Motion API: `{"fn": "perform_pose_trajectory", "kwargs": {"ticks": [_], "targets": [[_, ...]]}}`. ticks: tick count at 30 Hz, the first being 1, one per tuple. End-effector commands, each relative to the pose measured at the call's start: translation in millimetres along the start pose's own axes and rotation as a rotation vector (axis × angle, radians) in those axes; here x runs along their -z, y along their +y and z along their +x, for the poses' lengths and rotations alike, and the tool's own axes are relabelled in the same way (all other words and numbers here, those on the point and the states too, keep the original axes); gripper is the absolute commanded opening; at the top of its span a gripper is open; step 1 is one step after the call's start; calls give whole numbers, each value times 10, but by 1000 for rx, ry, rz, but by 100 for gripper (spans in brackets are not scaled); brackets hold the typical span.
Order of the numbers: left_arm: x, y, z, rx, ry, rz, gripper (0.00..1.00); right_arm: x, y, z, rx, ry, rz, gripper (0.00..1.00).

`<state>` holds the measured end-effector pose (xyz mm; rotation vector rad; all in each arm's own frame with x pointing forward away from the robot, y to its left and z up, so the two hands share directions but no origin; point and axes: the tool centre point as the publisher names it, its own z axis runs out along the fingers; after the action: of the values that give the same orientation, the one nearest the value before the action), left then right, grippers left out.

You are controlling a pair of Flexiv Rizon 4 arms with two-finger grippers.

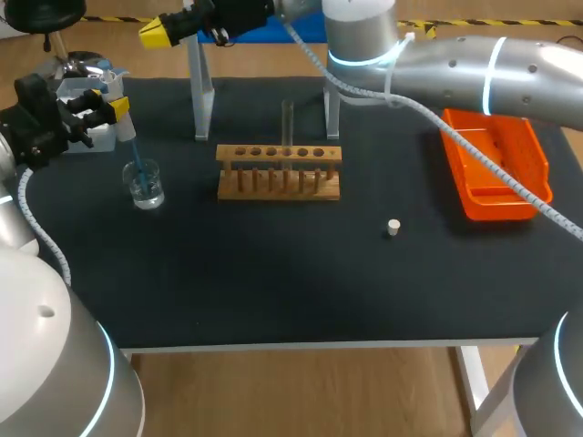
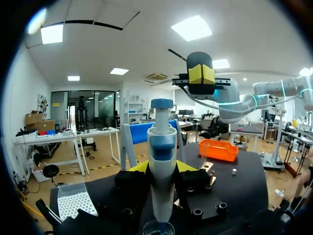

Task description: Invert the test tube, pick up the pipette, mount the tip to pipette, aspirate from beaker and dispense into the tube, eject the tip, return the pipette, and cap with the stopper.

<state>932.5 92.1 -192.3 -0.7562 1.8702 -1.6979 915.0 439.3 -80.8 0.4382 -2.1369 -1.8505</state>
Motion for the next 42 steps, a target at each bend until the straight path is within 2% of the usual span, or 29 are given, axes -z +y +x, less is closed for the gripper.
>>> {"fn": "perform_pose_trajectory", "kwargs": {"ticks": [1, 6, 19, 42], "targets": [[-8, 4, 2, -1, -2, 1, 0, -103, -17, -66, 0, 133, -6, 0], [-8, 4, 2, -1, -2, 1, 0, -239, -20, -94, -13, 168, -57, 0], [-8, 4, 2, -1, -2, 1, 0, -487, -50, -139, 4, 199, -102, 0], [-8, 4, 2, -1, -2, 1, 0, -672, -122, -335, 19, 219, -117, 0]]}}
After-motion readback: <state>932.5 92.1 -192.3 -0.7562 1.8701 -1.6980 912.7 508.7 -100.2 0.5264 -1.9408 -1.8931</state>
